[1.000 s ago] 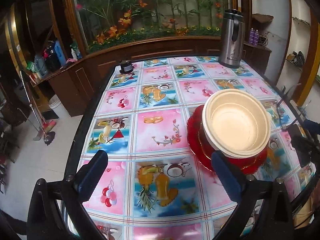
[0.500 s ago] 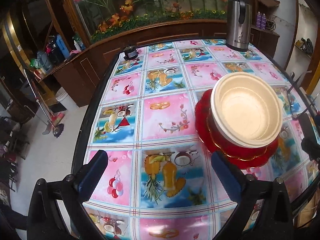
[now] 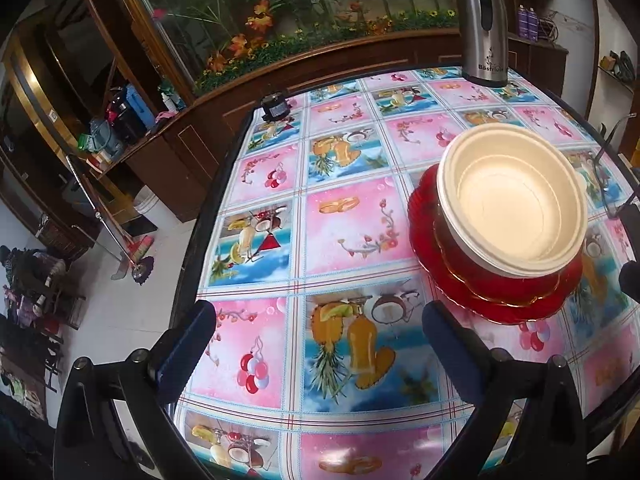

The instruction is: Organize plates and bowls

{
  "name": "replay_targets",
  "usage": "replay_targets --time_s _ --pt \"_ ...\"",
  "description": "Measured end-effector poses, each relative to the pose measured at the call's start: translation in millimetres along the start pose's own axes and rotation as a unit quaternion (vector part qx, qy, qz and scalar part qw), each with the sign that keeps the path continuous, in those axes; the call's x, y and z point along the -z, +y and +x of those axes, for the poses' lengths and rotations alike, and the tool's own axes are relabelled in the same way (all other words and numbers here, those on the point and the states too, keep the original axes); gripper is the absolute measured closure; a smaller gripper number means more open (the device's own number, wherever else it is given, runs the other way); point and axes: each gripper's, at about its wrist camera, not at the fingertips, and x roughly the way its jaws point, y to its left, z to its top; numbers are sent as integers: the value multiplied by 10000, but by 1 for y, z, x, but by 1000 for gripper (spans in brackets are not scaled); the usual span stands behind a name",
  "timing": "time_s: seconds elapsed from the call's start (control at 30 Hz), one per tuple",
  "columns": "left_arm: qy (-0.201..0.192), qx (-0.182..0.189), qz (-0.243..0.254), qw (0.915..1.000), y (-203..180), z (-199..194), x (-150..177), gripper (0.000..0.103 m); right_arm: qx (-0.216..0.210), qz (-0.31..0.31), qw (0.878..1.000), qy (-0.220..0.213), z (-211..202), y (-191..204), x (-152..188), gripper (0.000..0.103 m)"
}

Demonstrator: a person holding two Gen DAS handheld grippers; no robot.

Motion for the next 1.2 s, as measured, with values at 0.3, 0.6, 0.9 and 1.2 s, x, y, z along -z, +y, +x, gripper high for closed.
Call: replay_targets --time_s 0.3,0.6,0.9,1.2 --pt "156 215 65 9996 -6 7 3 0 -147 213 9995 182 9 -7 3 1" --pt "196 321 86 9993 -8 9 2 0 -179 263 9993 208 11 -9 4 1" --pt "207 363 76 9991 -7 11 2 0 -199 296 9991 242 13 -11 4 1" --pt "228 449 67 9987 -8 13 1 0 -253 357 9987 255 14 -13 5 1"
